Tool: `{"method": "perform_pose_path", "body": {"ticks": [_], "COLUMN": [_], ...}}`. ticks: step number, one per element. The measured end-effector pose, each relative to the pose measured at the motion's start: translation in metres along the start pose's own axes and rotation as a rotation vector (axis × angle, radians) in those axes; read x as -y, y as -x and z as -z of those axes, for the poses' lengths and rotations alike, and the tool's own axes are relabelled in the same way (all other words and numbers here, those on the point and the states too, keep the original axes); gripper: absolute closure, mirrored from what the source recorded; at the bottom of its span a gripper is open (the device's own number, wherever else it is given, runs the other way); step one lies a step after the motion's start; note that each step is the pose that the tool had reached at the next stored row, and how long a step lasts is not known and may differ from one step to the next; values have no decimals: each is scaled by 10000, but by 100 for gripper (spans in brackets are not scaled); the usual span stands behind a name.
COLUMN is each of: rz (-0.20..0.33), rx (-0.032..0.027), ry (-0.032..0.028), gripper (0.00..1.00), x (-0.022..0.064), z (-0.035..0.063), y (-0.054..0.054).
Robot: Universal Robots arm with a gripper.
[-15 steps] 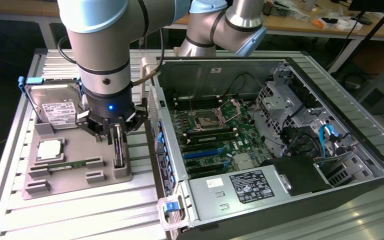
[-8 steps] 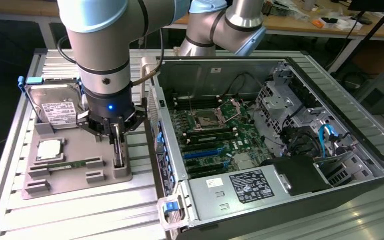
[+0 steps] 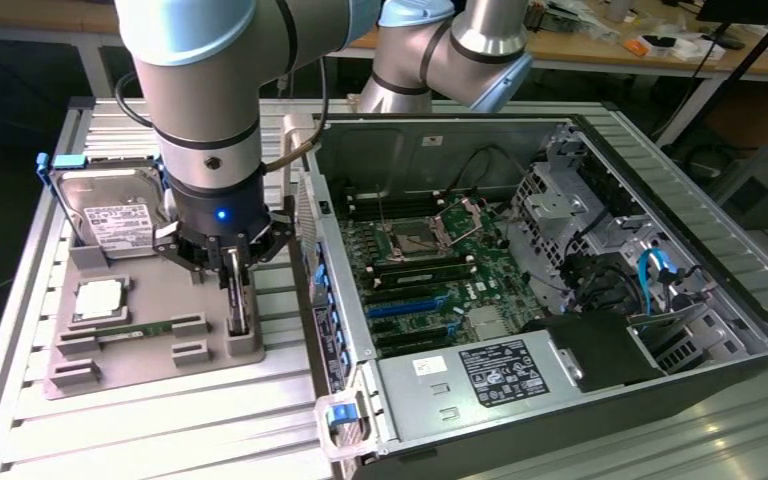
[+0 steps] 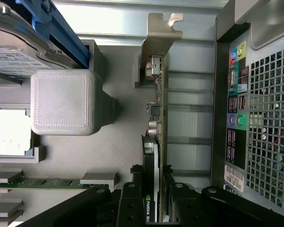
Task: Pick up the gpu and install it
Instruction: 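Pick up the gpu and move the gpu toward the slot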
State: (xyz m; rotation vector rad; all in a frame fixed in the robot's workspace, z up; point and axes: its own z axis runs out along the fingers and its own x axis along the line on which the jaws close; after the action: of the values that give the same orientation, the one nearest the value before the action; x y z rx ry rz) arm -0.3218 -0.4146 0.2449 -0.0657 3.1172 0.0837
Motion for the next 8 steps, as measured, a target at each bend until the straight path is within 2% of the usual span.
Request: {"method": "perform_pose_path", "body": {"ticks": [8], "rz": [0], "rx": [1], "ry": [-7], "gripper": [73], "x": [-9], "z": [70], "y": [2]}}
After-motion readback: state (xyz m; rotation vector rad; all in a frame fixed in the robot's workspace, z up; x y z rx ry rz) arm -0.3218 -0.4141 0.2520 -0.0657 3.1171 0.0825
